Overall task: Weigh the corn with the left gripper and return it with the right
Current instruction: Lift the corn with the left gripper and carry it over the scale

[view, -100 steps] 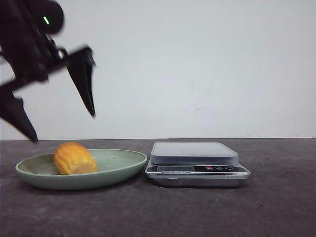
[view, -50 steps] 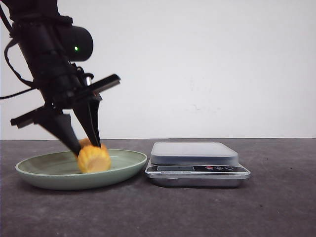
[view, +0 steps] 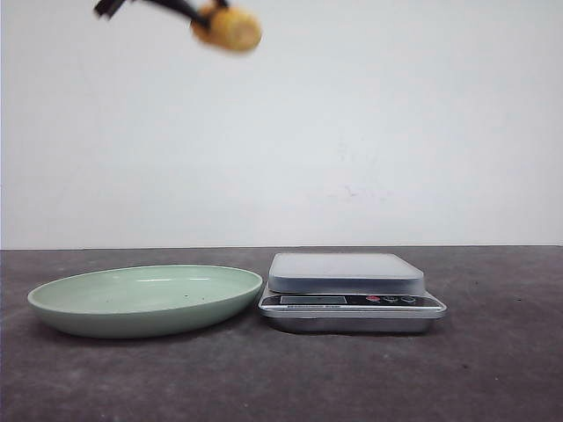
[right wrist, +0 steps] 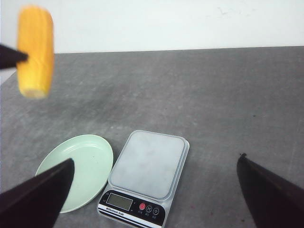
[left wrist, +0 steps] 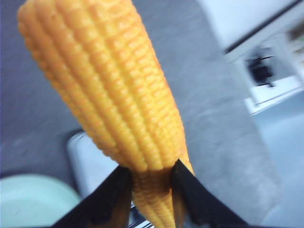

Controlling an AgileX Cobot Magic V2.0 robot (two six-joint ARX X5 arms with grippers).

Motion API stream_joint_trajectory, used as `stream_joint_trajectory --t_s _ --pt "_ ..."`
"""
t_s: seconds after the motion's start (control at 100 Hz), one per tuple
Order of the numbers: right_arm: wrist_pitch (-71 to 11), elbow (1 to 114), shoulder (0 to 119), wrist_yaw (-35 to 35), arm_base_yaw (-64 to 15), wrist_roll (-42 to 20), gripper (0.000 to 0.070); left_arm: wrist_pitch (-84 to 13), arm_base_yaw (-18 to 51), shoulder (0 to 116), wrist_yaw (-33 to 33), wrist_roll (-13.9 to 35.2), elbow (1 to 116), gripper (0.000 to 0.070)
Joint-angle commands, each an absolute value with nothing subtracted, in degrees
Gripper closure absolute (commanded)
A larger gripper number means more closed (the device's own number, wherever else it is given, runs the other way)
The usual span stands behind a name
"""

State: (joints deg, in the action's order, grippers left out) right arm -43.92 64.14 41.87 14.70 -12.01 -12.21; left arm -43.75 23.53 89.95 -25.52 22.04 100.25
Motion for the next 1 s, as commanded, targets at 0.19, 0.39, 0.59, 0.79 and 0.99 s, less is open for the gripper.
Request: stream_joint_trajectory --t_s 0.19,0.39,0.59,0.79,0.99 --pt "-42.5 64.9 42.3 14.5 -12.4 -11.5 0.0000 -42.2 25.2 91.8 -25.5 21.4 103.6 0.0700" --pt "-42.5 64.9 42.3 14.5 -12.9 -11.5 0.0000 -42.5 27.6 97.3 -25.5 21.5 103.6 0.0700" --pt "-42.7 64.9 42.3 14.5 -13.1 -11.3 0.0000 -42.7 30.8 105.5 -25.6 21.1 103.6 0.0700" --pt "-43.8 64.9 42.3 14.3 -13.1 -10.9 0.0000 -44.1 33.2 114.1 -25.6 21.3 103.6 0.0700" --pt "-45.3 64.9 42.3 13.1 -13.1 -9.9 0.0000 -45.4 35.2 120.2 -25.6 21.4 103.6 0.0700"
